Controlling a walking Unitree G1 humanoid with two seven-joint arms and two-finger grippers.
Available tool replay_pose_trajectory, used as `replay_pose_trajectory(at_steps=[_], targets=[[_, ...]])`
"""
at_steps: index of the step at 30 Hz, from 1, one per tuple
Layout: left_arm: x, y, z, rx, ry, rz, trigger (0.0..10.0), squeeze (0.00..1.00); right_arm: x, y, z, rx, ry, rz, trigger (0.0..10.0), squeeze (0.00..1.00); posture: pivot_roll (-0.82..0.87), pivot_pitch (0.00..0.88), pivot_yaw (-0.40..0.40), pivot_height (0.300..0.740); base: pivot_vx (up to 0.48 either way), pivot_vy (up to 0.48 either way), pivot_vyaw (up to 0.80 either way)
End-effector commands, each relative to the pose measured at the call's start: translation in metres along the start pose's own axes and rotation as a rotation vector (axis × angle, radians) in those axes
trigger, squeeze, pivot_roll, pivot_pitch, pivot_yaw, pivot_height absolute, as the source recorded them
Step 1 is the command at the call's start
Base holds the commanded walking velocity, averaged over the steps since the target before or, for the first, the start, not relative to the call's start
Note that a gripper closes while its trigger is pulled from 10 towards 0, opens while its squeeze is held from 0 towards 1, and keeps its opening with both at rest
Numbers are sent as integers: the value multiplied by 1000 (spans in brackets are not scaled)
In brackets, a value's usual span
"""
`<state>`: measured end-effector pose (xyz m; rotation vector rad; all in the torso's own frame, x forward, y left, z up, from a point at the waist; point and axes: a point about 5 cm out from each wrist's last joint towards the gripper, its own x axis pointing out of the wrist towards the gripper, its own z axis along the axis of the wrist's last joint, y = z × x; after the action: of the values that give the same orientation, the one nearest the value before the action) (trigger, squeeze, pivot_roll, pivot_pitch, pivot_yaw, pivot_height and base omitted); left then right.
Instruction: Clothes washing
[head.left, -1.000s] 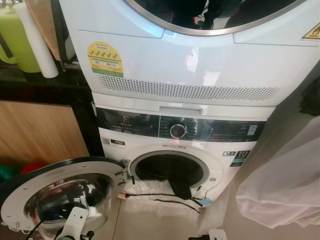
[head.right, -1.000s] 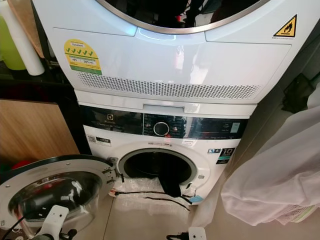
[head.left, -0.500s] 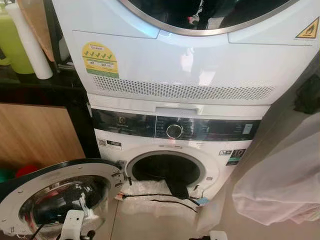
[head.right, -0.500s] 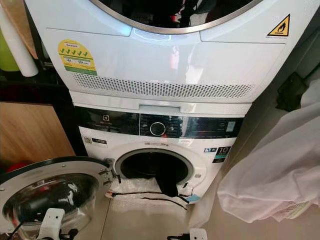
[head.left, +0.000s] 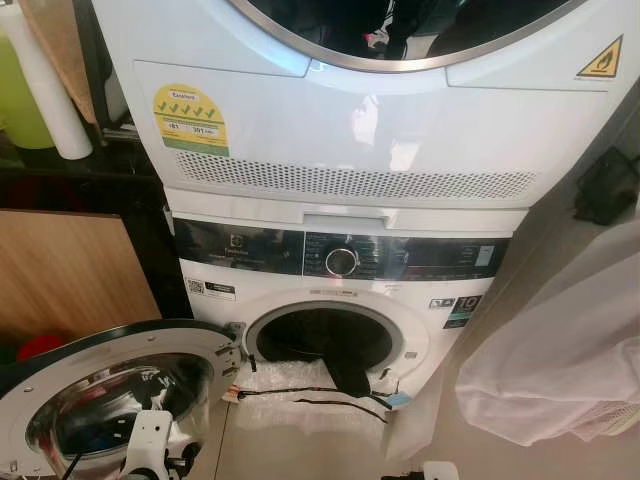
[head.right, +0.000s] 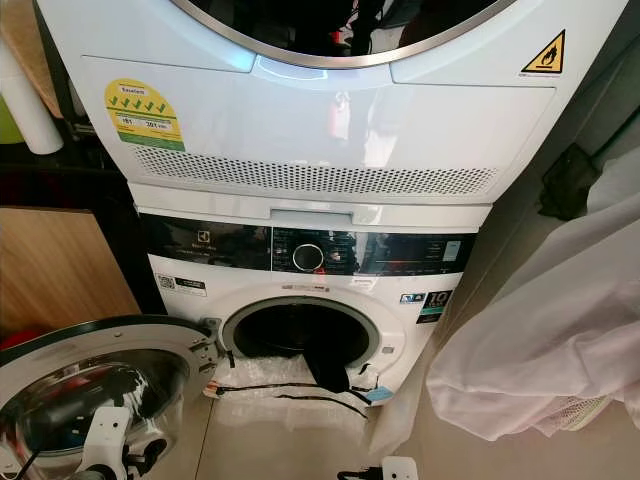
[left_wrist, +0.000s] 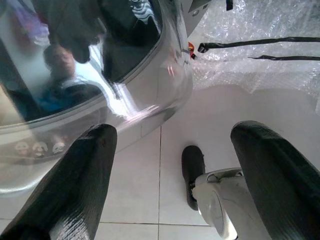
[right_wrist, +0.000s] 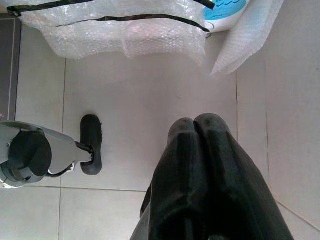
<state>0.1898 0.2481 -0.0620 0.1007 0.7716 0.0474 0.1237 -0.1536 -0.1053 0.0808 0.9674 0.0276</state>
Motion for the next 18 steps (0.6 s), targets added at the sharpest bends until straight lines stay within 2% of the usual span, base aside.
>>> replay_pose_trajectory(at_steps=[1, 13, 18], targets=[[1, 0, 1, -7, 12, 6, 10000, 0, 1, -3, 3, -2, -6, -1, 10000, 0, 151, 0, -85, 740, 0, 0, 0], [1, 0, -2, 5, 49, 15, 10000, 0, 1, -3, 4, -3, -6, -3, 10000, 0, 158, 0, -93, 740, 0, 0, 0], [2, 0, -1, 8, 50, 14, 10000, 0, 1, -3, 5, -12, -17, 4, 10000, 0, 162, 0, -96, 740, 0, 292, 0]])
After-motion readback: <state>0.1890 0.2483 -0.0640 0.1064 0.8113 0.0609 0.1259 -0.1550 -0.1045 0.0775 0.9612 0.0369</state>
